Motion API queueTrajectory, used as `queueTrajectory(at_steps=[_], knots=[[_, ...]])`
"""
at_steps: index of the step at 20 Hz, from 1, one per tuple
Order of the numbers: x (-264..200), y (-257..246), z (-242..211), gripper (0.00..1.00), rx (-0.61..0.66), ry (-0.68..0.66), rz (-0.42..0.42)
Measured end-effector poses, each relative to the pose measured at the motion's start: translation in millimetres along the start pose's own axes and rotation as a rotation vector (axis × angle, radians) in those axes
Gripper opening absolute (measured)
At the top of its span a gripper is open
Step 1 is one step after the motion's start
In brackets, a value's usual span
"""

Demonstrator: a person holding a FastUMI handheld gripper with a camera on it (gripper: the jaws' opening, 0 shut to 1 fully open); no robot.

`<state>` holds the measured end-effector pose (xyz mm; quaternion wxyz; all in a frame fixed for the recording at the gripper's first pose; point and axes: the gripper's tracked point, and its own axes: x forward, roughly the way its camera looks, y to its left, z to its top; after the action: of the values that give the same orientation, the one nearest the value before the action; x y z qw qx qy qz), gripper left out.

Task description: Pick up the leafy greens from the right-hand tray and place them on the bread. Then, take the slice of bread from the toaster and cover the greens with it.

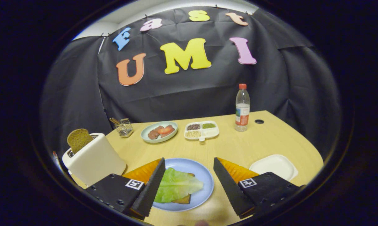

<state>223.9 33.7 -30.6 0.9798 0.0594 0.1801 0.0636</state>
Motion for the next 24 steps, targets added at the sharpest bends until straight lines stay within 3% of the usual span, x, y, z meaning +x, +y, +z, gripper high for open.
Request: queueTrajectory(at_steps=[5, 11, 18, 24], knots=[[-56, 36, 53, 0.95, -0.045, -0.165, -0.018], [-81, 126, 76, 0.95, -0.057, -0.213, 0.063], [-73, 237, 60, 0.96, -0.025, -0.209, 0.118], [-39, 284, 19, 0.96, -0.069, -0.144, 0.060]])
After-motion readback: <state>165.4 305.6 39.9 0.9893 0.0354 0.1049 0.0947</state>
